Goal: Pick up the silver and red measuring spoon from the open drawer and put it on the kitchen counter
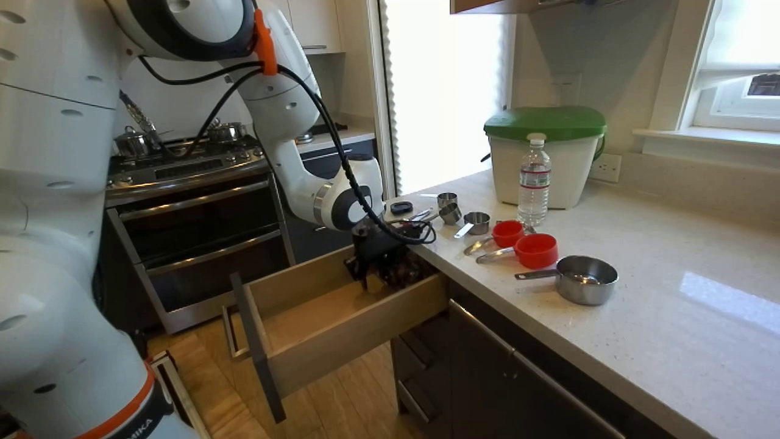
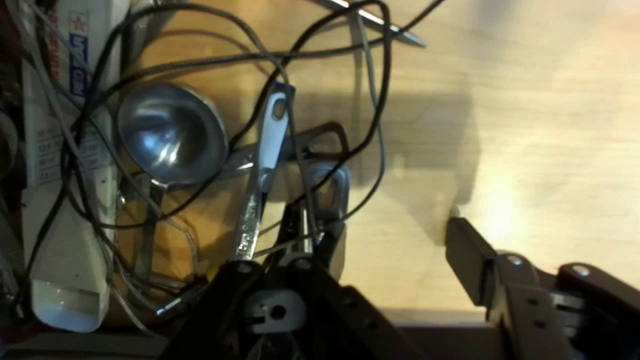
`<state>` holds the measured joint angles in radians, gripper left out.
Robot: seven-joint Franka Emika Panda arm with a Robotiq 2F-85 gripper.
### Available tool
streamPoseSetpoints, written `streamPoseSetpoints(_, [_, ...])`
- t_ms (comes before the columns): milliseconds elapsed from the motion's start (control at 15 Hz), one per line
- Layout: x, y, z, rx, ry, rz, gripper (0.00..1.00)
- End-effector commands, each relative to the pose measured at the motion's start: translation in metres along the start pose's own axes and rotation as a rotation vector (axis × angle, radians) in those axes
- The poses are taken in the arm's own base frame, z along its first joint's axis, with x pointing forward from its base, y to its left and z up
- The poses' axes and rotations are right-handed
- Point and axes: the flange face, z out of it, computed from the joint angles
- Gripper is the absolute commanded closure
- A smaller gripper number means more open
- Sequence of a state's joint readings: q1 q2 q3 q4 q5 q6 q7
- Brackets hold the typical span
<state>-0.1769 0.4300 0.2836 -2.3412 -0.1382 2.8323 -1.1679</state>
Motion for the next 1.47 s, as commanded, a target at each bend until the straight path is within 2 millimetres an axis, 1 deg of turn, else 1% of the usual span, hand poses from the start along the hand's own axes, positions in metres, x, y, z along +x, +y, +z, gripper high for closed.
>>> streamPoseSetpoints(0, [-0.004, -0.009, 0.013, 0.103, -0.001, -0.011, 0.4])
streamPoseSetpoints(200, [-0.004, -0.01, 0.008, 0.135, -0.001, -0.014, 0.4])
streamPoseSetpoints(267, [-0.005, -0.011, 0.006, 0.146, 0.003, -0.014, 0.38])
streamPoseSetpoints(667, [-0.001, -0.023, 0.004, 0.243, 0.11, -0.051, 0.37])
streamPoseSetpoints(800, [-0.004, -0.026, 0.0, 0.264, 0.119, -0.053, 0.35])
streamPoseSetpoints(933, [-0.009, -0.024, -0.005, 0.246, 0.123, -0.042, 0.33])
streamPoseSetpoints(1067, [-0.013, -0.021, -0.004, 0.233, 0.118, -0.028, 0.3])
streamPoseSetpoints(1133, [-0.015, -0.022, -0.002, 0.244, 0.107, -0.017, 0.31])
streamPoseSetpoints(1267, [-0.019, -0.023, 0.005, 0.263, 0.09, -0.007, 0.35])
streamPoseSetpoints(1400, [-0.02, -0.017, 0.003, 0.217, 0.099, 0.003, 0.36])
